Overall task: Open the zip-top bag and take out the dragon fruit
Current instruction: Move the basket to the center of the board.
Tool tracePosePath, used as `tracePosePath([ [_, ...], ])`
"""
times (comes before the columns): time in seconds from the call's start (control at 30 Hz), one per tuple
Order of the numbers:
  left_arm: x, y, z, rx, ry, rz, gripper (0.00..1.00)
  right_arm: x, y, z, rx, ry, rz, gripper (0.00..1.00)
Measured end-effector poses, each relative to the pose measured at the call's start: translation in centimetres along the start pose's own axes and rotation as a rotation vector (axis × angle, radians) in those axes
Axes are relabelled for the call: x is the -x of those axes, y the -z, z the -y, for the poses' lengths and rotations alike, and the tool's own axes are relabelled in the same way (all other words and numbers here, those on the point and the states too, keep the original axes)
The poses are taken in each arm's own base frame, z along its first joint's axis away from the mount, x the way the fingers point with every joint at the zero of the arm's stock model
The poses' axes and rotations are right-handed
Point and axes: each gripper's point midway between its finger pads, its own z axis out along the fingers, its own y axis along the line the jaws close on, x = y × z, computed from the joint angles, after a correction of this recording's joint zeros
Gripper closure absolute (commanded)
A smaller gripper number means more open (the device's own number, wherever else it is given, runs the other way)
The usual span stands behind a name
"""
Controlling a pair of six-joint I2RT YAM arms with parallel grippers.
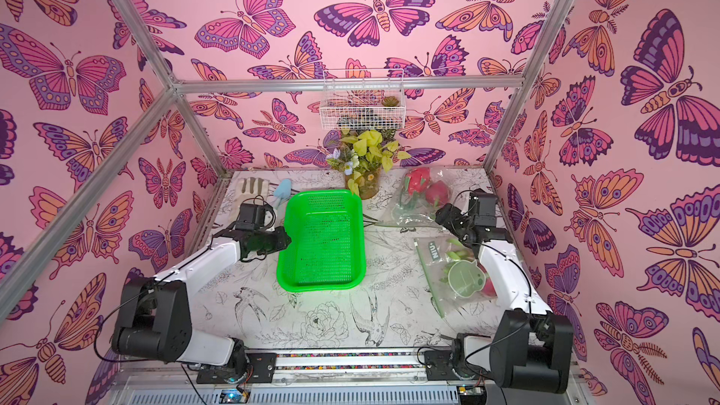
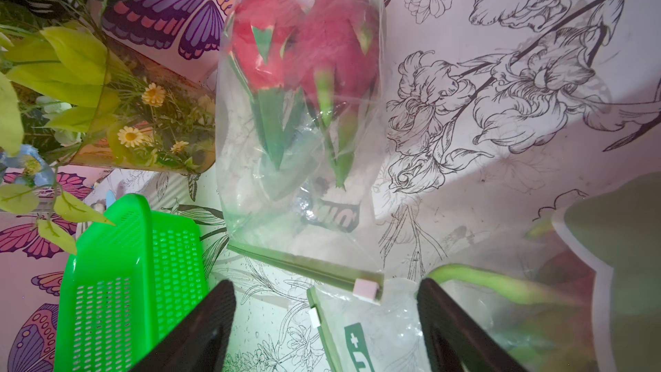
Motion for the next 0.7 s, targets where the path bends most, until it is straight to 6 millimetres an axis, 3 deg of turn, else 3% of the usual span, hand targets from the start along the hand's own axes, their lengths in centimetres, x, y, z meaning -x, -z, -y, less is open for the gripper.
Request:
tracePosePath([
  [0.47,3.3,-0.5,-1.8,0.001,-0.043,0.016,0.88,-1.6,-3.0,1.8,0.003,-0.06,-0.135,0.38],
  [0.7,4.4,0.1,-2.0,0.014,-0.101,0.032,0.72,-1.3,-3.7,1.1,0.036,-0.066,-0.15,0.46],
])
